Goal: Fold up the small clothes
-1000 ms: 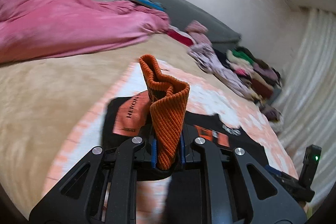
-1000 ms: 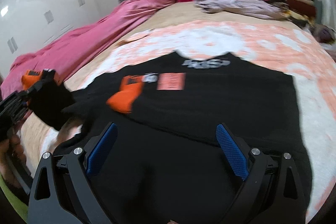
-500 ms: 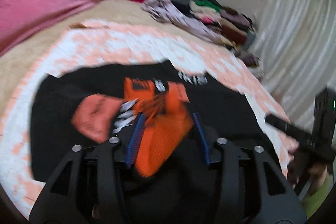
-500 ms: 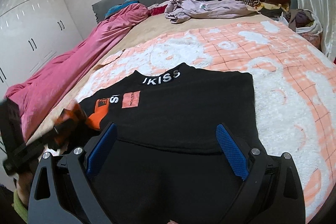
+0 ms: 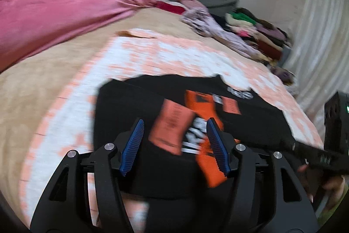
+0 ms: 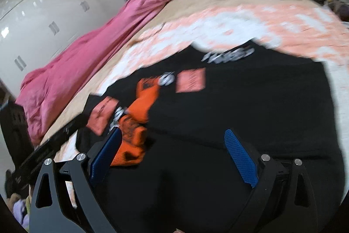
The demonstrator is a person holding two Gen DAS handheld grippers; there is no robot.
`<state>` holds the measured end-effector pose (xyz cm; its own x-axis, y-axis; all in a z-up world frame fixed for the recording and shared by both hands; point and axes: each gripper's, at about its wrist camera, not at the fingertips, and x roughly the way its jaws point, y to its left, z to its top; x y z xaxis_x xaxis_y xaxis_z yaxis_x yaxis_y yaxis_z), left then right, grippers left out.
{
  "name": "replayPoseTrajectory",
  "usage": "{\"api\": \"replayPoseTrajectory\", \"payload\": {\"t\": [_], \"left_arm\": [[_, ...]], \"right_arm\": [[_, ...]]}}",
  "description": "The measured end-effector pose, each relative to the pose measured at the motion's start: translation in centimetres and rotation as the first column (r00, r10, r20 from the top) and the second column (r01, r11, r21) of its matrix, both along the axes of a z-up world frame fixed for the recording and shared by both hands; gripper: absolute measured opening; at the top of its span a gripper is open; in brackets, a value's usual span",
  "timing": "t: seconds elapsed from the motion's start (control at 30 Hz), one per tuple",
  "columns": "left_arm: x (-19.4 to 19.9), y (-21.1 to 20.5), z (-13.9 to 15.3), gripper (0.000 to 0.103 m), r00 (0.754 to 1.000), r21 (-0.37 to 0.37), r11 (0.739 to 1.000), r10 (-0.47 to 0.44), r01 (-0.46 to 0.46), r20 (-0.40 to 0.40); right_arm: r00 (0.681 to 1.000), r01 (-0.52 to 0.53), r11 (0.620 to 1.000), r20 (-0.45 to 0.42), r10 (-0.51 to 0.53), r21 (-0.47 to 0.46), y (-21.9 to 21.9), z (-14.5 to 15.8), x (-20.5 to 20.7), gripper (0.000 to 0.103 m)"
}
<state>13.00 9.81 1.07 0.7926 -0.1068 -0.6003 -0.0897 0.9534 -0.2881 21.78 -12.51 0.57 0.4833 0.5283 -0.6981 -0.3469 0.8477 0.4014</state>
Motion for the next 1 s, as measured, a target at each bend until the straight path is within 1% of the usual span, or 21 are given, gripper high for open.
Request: {"api": "replayPoseTrajectory", "payload": {"t": [0.03, 0.1, 0.13, 0.2, 0.27, 0.3, 0.33, 0.4, 0.43, 0.47, 0.5, 0.53, 0.57, 0.63, 0.7, 0.83, 0.97, 1.0], "left_arm": [[-0.1, 0.9, 0.0, 0.055, 0.999, 0.015, 0.999, 0.039, -0.039, 0.0], [-0.4, 2.2, 0.0, 0.057, 0.997, 0.021, 0.997, 0.079, -0.079, 0.004], [-0.6, 3.1, 0.0, 0.058, 0.994, 0.01, 0.994, 0.107, -0.107, 0.008], [-0.9, 4.3, 0.1, 0.058, 0.99, -0.013, 0.99, 0.14, -0.14, 0.014], [-1.2, 5.5, 0.1, 0.058, 0.985, -0.038, 0.984, 0.173, -0.172, 0.017], [-1.3, 5.8, 0.1, 0.058, 0.983, -0.046, 0.982, 0.183, -0.182, 0.017], [-1.4, 6.2, 0.1, 0.058, 0.981, -0.059, 0.98, 0.193, -0.192, 0.018], [-1.7, 6.5, 0.1, 0.058, 0.979, -0.071, 0.977, 0.202, -0.2, 0.02], [-1.7, 6.6, 0.1, 0.059, 0.978, -0.074, 0.976, 0.206, -0.203, 0.022], [-1.8, 6.6, 0.3, 0.059, 0.978, -0.074, 0.976, 0.207, -0.204, 0.027], [-1.9, 6.5, 0.3, 0.059, 0.978, -0.074, 0.976, 0.207, -0.204, 0.031], [-2.0, 6.5, 0.4, 0.059, 0.978, -0.072, 0.976, 0.206, -0.203, 0.035], [-2.0, 6.5, 0.4, 0.059, 0.978, -0.071, 0.976, 0.207, -0.204, 0.037], [-2.1, 6.6, 0.4, 0.059, 0.976, -0.072, 0.975, 0.213, -0.21, 0.039], [-2.1, 6.9, 0.3, 0.059, 0.974, -0.077, 0.973, 0.223, -0.22, 0.042], [-2.6, 7.7, 0.4, 0.061, 0.965, -0.092, 0.964, 0.257, -0.251, 0.055], [-3.2, 8.8, 0.6, 0.061, 0.953, -0.118, 0.951, 0.294, -0.285, 0.071], [-3.3, 8.9, 0.6, 0.061, 0.952, -0.121, 0.95, 0.299, -0.289, 0.074]], "right_arm": [[1.0, -0.023, 1.0, -0.016, 0.023, -0.001, 1.0, -0.4, 0.1, 0.092], [0.998, -0.051, 0.999, -0.032, 0.051, -0.019, 2.7, -1.1, 0.3, 0.088], [0.997, -0.064, 0.998, -0.036, 0.063, -0.025, 3.3, -1.3, 0.5, 0.085], [0.995, -0.085, 0.996, -0.057, 0.083, -0.035, 4.7, -2.1, 1.0, 0.083], [0.994, -0.086, 0.996, -0.069, 0.083, -0.041, 5.4, -2.8, 1.6, 0.082], [0.995, -0.08, 0.995, -0.068, 0.076, -0.053, 5.8, -3.1, 1.7, 0.08], [0.995, -0.086, 0.995, -0.057, 0.082, -0.056, 6.1, -3.0, 1.8, 0.07], [0.993, -0.107, 0.993, -0.045, 0.105, -0.058, 6.8, -2.9, 1.8, 0.052], [0.992, -0.123, 0.991, -0.048, 0.12, -0.052, 7.1, -2.9, 1.8, 0.05], [0.989, -0.139, 0.989, -0.051, 0.136, -0.051, 7.4, -2.9, 1.7, 0.046], [0.986, -0.16, 0.986, -0.055, 0.157, -0.056, 8.0, -3.1, 1.5, 0.035], [0.983, -0.179, 0.982, -0.062, 0.175, -0.062, 8.5, -3.3, 1.5, 0.027], [0.981, -0.188, 0.98, -0.064, 0.184, -0.064, 8.7, -3.4, 1.5, 0.023], [0.978, -0.207, 0.977, -0.049, 0.204, -0.058, 9.2, -3.2, 1.2, 0.009], [0.976, -0.218, 0.975, -0.025, 0.217, -0.046, 9.6, -2.4, 0.9, 0.008], [0.971, -0.238, 0.971, 0.012, 0.238, 0.016, 9.7, -0.2, 1.2, 0.007], [0.959, -0.28, 0.957, 0.076, 0.274, 0.075, 10.5, 3.8, 1.8, 0.007], [0.953, -0.295, 0.95, 0.101, 0.286, 0.097, 10.7, 5.4, 2.0, 0.007]]}}
